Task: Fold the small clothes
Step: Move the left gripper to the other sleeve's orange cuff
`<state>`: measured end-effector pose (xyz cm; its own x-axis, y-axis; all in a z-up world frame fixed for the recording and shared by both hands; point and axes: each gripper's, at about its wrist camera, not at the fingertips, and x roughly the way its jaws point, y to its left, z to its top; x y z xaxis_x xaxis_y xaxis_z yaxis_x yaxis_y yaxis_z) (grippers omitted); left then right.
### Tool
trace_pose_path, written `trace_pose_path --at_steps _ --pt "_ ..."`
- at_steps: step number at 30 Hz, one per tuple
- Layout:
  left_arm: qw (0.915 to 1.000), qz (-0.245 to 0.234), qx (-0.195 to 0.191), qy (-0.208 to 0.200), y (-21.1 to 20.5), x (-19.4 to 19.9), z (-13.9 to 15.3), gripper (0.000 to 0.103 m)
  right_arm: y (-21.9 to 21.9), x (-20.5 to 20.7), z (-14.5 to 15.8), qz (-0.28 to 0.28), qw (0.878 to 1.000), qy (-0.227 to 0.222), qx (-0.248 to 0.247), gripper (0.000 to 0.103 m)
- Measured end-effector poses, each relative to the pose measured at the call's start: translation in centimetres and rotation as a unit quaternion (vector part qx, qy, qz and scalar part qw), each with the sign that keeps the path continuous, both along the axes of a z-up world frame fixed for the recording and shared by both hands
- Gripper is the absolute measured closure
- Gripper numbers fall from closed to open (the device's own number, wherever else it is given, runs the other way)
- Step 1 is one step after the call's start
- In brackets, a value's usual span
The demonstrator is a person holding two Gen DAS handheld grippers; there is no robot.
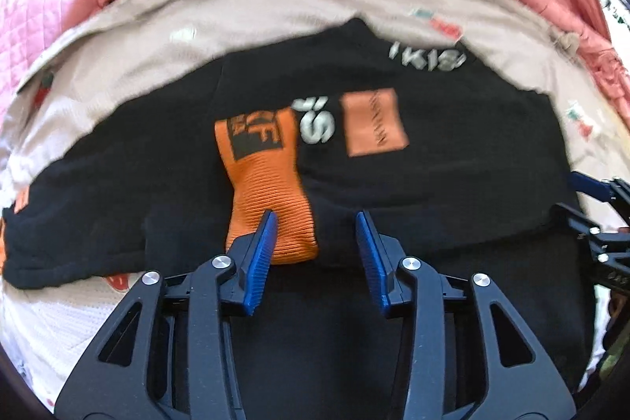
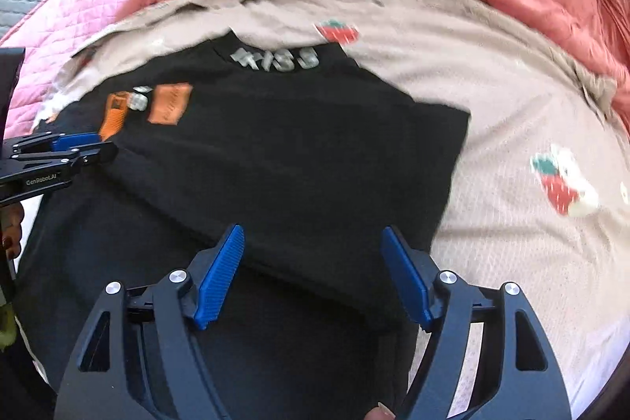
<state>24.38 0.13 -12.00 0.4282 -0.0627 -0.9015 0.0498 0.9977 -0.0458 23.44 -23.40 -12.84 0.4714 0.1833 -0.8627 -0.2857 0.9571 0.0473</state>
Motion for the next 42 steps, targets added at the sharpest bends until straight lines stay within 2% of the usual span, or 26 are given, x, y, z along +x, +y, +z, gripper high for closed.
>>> trace_pose_path --at_steps 3,6,11,16,18,21,24,26,28,31,42 --pt "0.9990 0.016 -0.043 0.004 1.4 0.0 -0.5 0.069 -1.0 0.4 -1.2 -0.025 0.999 0.029 0.026 0.031" --pt "0.9967 0.026 -0.077 0.002 2.5 -0.1 -0.3 0.069 -1.1 0.3 -1.2 -0.030 0.998 0.031 0.034 0.029" --pt "0.9936 0.044 -0.104 -0.009 3.7 -0.9 0.4 0.069 -0.9 0.1 -0.5 -0.030 0.998 0.028 0.038 0.024" --pt "0.9936 0.052 -0.099 -0.013 4.2 -1.3 1.0 0.068 -0.7 0.0 0.5 -0.026 0.998 0.019 0.046 0.023" --pt "0.9934 0.054 -0.099 -0.020 4.1 -1.6 1.5 0.062 -0.5 -0.1 1.1 -0.023 0.998 0.013 0.051 0.017" --pt "0.9938 0.055 -0.091 -0.032 4.0 -2.6 2.6 0.058 -0.2 -0.2 2.0 -0.017 0.998 0.002 0.059 0.014" --pt "0.9949 0.052 -0.076 -0.042 3.7 -3.5 3.6 0.041 0.1 -0.5 3.0 -0.009 0.998 -0.012 0.066 0.012" --pt "0.9950 0.050 -0.072 -0.048 3.6 -3.9 4.4 0.025 0.5 -0.7 3.6 -0.003 0.998 -0.019 0.068 0.008" --pt "0.9949 0.054 -0.064 -0.056 3.8 -4.3 5.2 0.018 0.9 -0.9 4.1 0.002 0.997 -0.027 0.068 0.008" --pt "0.9943 0.062 -0.060 -0.062 4.5 -4.8 6.2 0.013 1.5 -1.3 5.1 0.013 0.996 -0.043 0.071 0.006" --pt "0.9919 0.081 -0.055 -0.081 6.7 -6.8 8.0 0.009 5.9 -3.5 8.2 0.062 0.991 -0.100 0.067 0.004"
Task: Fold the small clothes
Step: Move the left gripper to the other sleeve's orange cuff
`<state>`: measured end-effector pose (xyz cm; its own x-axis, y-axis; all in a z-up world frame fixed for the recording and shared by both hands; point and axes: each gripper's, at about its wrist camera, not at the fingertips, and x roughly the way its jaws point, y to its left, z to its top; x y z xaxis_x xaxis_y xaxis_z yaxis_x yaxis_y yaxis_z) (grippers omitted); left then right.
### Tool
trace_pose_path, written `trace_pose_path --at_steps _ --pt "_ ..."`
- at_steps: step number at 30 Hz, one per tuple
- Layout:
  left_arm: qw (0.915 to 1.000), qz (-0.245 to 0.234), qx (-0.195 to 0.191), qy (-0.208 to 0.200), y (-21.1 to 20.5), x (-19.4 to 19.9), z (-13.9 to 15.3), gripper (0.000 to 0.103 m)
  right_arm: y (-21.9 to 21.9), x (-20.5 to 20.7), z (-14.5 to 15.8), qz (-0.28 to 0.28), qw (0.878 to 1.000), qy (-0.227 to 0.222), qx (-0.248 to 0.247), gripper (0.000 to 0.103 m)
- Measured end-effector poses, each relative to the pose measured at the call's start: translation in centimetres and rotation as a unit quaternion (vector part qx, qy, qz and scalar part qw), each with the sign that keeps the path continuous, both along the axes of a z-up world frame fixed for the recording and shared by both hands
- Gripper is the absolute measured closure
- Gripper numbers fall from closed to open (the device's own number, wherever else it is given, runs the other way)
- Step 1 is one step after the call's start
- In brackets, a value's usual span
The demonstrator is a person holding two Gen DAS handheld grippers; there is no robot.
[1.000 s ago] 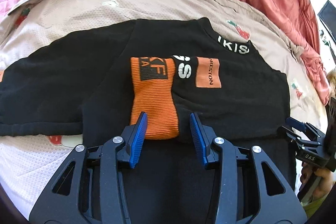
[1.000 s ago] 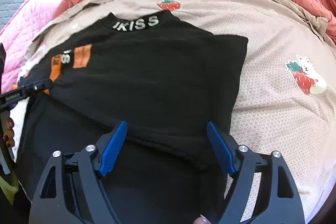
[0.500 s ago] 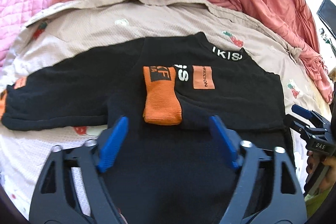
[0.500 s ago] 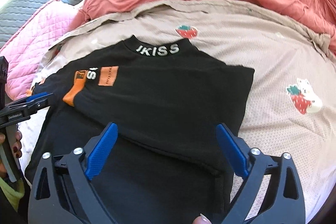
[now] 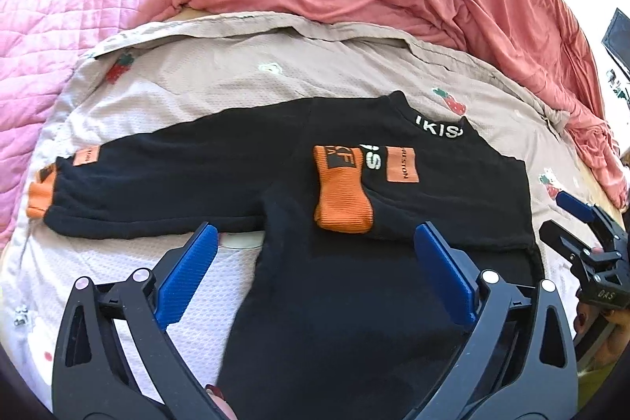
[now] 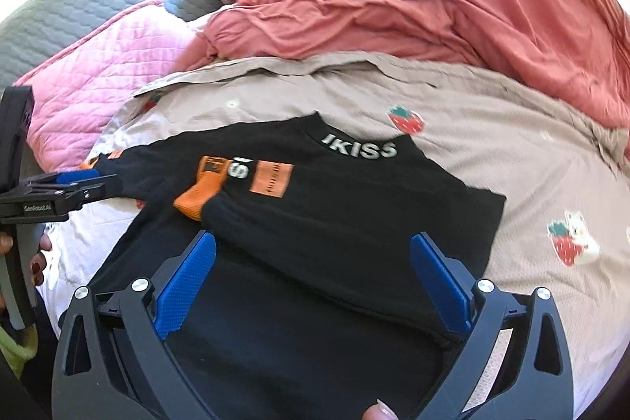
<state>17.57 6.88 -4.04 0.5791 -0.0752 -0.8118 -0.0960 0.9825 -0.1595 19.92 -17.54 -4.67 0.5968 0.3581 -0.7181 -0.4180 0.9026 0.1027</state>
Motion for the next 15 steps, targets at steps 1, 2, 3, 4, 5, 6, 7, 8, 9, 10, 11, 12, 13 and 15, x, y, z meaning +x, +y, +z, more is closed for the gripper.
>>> trace_pose_path --at_steps 1,2,3,4,5,6,7,8,9,10,11,12,13,15 --pt "1.0000 0.002 0.002 -0.001 0.3 -0.2 0.1 0.009 0.3 -0.2 0.1 0.003 1.000 -0.003 -0.001 0.004" --pt "1.0000 0.003 0.003 -0.001 0.5 -0.3 0.1 0.009 0.8 -0.5 0.3 0.007 1.000 -0.007 -0.003 0.004" --pt "1.0000 0.005 0.004 -0.001 0.8 -0.5 0.1 0.009 1.2 -0.7 0.4 0.010 1.000 -0.008 -0.004 0.004" --pt "0.9999 0.008 0.006 0.000 1.1 -0.7 0.1 0.009 1.8 -0.9 0.5 0.014 1.000 -0.010 -0.004 0.004" --pt "0.9999 0.010 0.006 0.000 1.4 -0.9 0.0 0.009 2.2 -1.2 0.6 0.018 1.000 -0.012 -0.004 0.004" --pt "0.9999 0.013 0.006 0.002 1.8 -1.1 0.0 0.009 2.7 -1.4 0.7 0.022 1.000 -0.014 -0.003 0.004" --pt "0.9999 0.016 0.005 0.002 2.3 -1.4 -0.1 0.009 3.2 -1.6 0.7 0.025 1.000 -0.016 -0.003 0.004" --pt "0.9998 0.020 0.005 0.002 2.9 -1.6 -0.2 0.009 3.8 -1.9 0.8 0.031 0.999 -0.017 -0.003 0.004" --pt "0.9997 0.023 0.004 0.003 3.3 -1.8 -0.2 0.009 4.4 -2.1 0.8 0.037 0.999 -0.018 -0.004 0.004" --pt "0.9996 0.029 0.001 0.006 3.9 -1.9 -0.4 0.009 4.8 -2.4 0.7 0.041 0.999 -0.019 -0.005 0.004" --pt "0.9992 0.038 -0.002 0.009 4.8 -2.2 -0.5 0.009 5.5 -2.6 0.6 0.047 0.999 -0.019 -0.006 0.004" --pt "0.9989 0.047 -0.004 0.011 5.5 -2.4 -0.7 0.009 6.0 -2.8 0.5 0.052 0.998 -0.017 -0.006 0.004" --pt "0.9984 0.055 -0.005 0.011 6.2 -2.6 -0.8 0.009 6.8 -3.0 0.4 0.059 0.998 -0.013 -0.006 0.004" --pt "0.9970 0.075 -0.008 0.014 7.8 -2.9 -1.0 0.009 8.1 -3.4 0.1 0.069 0.998 -0.008 -0.006 0.004"
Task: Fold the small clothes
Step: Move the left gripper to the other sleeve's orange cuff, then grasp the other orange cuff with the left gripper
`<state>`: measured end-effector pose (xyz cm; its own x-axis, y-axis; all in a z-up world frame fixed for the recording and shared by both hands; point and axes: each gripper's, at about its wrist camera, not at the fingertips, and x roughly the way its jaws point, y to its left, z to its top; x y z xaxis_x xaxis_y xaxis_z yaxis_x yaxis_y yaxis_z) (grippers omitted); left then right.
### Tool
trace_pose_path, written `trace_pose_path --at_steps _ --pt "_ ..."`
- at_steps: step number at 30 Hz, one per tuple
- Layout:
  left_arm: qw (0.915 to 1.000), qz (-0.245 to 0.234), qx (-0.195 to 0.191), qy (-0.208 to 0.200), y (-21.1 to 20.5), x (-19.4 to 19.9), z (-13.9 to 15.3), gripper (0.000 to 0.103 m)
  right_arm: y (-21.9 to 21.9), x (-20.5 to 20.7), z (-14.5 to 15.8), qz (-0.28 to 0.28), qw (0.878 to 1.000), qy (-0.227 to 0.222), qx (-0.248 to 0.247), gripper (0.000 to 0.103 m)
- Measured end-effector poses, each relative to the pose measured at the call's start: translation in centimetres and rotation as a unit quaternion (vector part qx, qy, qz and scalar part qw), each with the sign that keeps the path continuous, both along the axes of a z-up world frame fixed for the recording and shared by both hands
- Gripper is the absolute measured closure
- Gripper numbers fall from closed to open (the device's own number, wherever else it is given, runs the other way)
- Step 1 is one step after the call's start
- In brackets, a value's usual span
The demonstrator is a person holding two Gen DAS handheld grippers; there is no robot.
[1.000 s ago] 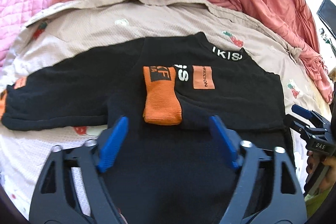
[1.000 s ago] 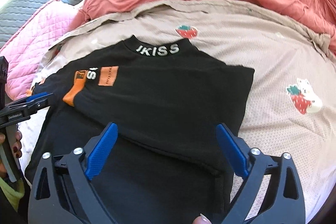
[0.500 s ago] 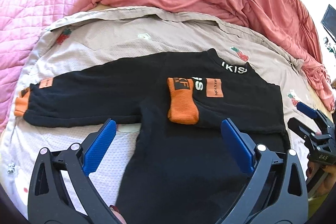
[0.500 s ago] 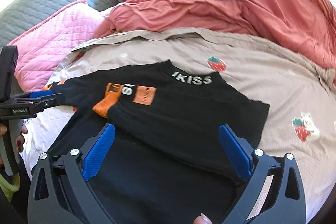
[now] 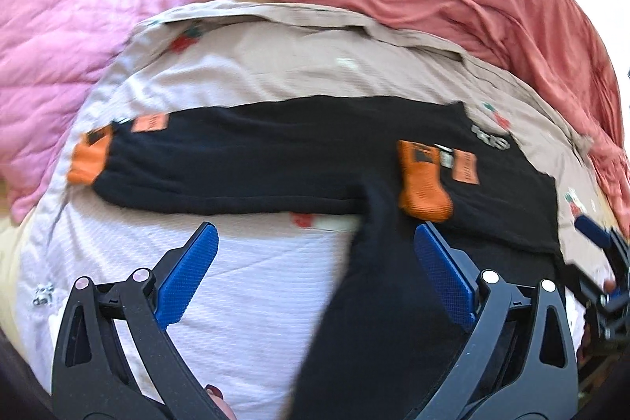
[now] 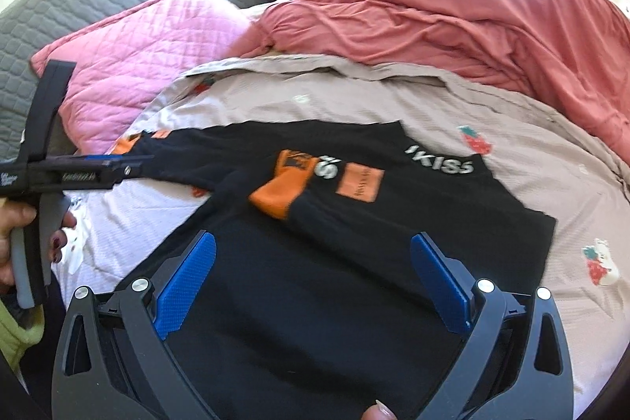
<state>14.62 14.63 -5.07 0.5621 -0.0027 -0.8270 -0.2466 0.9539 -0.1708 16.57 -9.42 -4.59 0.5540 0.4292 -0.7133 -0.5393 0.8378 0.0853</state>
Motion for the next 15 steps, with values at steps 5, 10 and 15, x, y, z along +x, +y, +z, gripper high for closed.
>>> trace_pose_path --at_steps 5,10,15 --pt "0.9977 0.060 -0.029 0.007 4.8 -1.0 -0.8 0.010 3.7 -1.1 -0.7 0.028 1.000 0.006 -0.007 0.004" --pt "0.9930 0.110 -0.040 0.011 8.9 -2.0 -1.2 0.010 7.5 -2.0 -1.6 0.053 0.998 0.011 -0.013 0.004" --pt "0.9851 0.161 -0.061 0.004 13.3 -3.1 -1.6 0.010 10.2 -2.7 -2.6 0.067 0.997 0.033 -0.006 0.004"
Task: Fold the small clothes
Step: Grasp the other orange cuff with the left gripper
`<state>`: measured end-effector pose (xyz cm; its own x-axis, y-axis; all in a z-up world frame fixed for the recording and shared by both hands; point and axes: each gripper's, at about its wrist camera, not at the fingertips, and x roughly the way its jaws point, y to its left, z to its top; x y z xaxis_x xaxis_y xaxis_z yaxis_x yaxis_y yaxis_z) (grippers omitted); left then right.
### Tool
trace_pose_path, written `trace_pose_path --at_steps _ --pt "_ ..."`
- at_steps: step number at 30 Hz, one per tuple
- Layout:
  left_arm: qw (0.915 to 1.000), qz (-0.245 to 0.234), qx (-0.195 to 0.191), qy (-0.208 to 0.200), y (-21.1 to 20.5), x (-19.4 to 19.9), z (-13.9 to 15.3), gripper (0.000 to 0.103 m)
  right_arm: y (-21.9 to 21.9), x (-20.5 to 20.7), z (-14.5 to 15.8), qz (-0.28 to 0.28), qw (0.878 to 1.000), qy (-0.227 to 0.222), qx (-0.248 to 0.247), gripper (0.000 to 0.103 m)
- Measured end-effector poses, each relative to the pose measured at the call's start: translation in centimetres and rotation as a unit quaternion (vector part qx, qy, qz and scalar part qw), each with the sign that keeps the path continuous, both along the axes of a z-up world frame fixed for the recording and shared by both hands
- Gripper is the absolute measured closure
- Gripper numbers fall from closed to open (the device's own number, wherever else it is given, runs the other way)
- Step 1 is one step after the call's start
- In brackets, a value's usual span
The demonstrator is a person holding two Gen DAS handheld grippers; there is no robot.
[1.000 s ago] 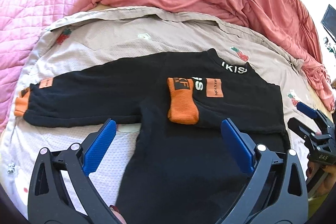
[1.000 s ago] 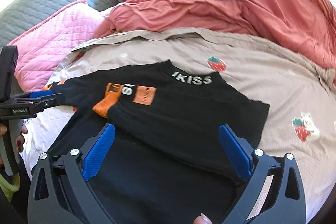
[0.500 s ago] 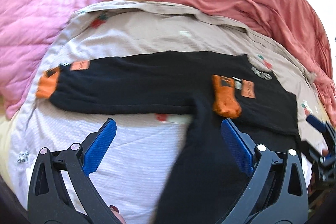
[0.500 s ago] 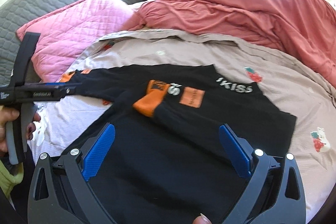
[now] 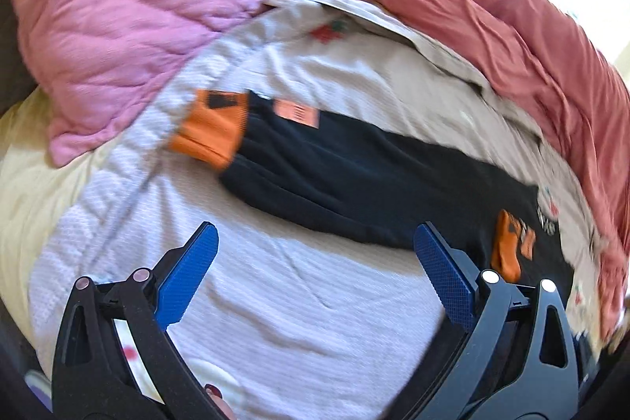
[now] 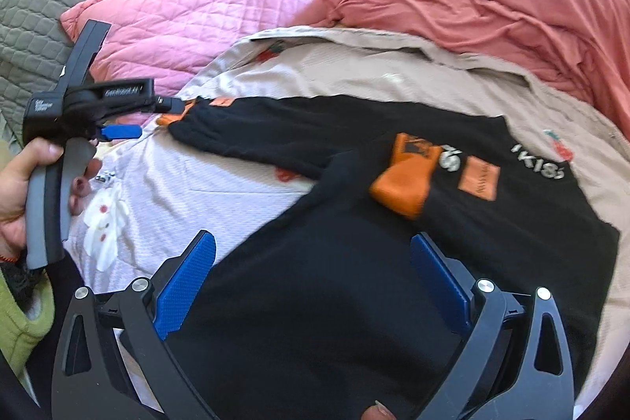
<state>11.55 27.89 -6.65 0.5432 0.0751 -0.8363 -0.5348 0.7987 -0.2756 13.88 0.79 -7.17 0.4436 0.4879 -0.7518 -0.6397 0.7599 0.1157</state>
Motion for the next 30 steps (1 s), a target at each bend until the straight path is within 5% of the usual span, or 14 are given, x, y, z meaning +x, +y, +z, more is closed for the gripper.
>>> trace_pose_path --at_steps 4,8,13,16,18,24,30 --pt "0.9988 0.045 -0.022 -0.003 3.3 -0.7 -0.9 0.020 1.5 -0.6 -0.2 0.009 1.000 0.005 0.000 0.004" --pt "0.9932 0.087 -0.076 -0.012 6.2 -0.9 -3.0 0.048 2.7 -0.8 -0.3 0.011 1.000 0.009 0.000 0.004" --pt "0.9843 0.124 -0.123 -0.027 8.5 0.2 -5.5 0.053 3.7 -1.0 -0.7 0.011 1.000 0.017 -0.007 0.004" --pt "0.9823 0.133 -0.126 -0.039 9.1 0.7 -6.2 0.092 3.3 -1.5 -0.6 0.014 1.000 0.012 -0.018 0.004" --pt "0.9830 0.130 -0.119 -0.051 8.9 0.9 -5.8 0.096 2.5 -1.6 -0.6 0.007 1.000 0.010 -0.025 0.004" --pt "0.9881 0.044 -0.059 -0.135 4.8 2.2 0.3 0.097 -3.4 -1.6 0.3 -0.041 0.999 0.005 -0.025 0.004" --pt "0.9754 -0.111 -0.030 -0.188 -5.8 3.3 5.3 0.100 -10.5 0.4 0.4 -0.120 0.992 0.000 -0.027 0.004"
